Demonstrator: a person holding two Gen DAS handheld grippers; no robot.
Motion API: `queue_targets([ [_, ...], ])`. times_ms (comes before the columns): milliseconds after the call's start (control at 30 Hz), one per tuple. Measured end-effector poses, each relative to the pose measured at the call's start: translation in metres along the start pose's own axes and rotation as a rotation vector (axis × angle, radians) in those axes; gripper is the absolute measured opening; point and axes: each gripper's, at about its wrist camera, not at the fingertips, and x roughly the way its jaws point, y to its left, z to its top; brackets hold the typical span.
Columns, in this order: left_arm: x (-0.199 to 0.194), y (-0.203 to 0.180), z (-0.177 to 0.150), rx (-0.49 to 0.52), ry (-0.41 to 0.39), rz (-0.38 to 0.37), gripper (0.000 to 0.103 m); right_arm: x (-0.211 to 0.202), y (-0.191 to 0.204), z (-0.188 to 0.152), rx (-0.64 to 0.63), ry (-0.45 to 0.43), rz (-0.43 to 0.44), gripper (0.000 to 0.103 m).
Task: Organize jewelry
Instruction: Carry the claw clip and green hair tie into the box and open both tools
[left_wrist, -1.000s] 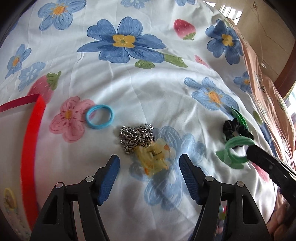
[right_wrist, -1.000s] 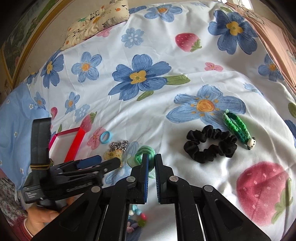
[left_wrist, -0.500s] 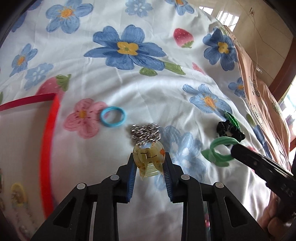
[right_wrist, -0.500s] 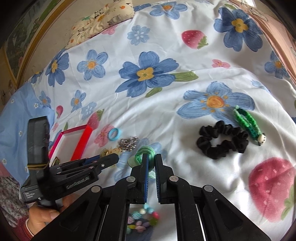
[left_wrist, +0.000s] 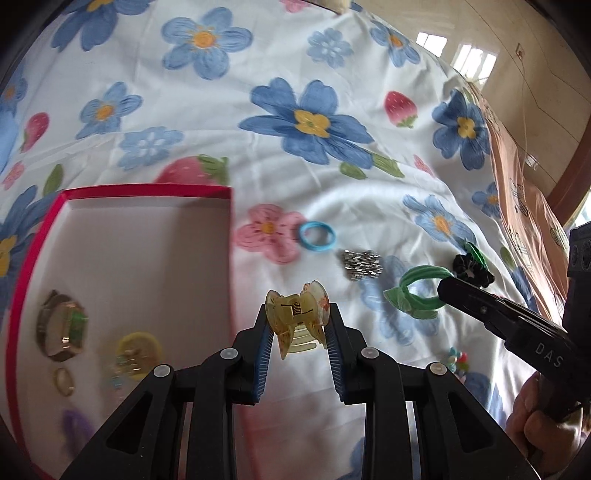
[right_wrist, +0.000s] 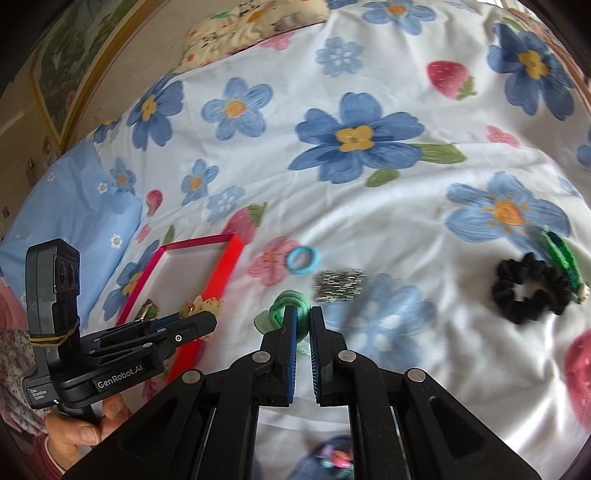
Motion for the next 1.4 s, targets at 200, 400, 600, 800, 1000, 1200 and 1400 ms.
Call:
queue_targets([
  [200,-0.023,0.026,-0.002,-0.023,-0.030,0.027,0.027,0.013,0.028,0.004,-0.038,0.014,0.039,0.006],
  [400,-0.035,0.048,-0.002,-0.036,-0.045,0.058,0.027,0.027,0.057,0.009,-0.066,0.027,0.082,0.006],
  [600,-0.039,0.070,0.005,-0.044,-0.046,0.093,0.027,0.046,0.083,0.013,-0.094,0.045,0.120,0.006],
  [800,-0.032,0.088,0.015,-0.046,-0.038,0.129,0.027,0.069,0.103,0.018,-0.115,0.068,0.149,0.006],
  [1000,-0.015,0.104,0.028,-0.042,-0.024,0.171,0.027,0.095,0.116,0.021,-0.138,0.105,0.157,0.006],
  [1200,0.011,0.115,0.037,-0.043,0.010,0.206,0.027,0.122,0.123,0.023,-0.152,0.146,0.154,0.006],
  [1400,0.024,0.119,0.038,-0.039,0.032,0.224,0.027,0.144,0.128,0.018,-0.183,0.198,0.141,0.006],
])
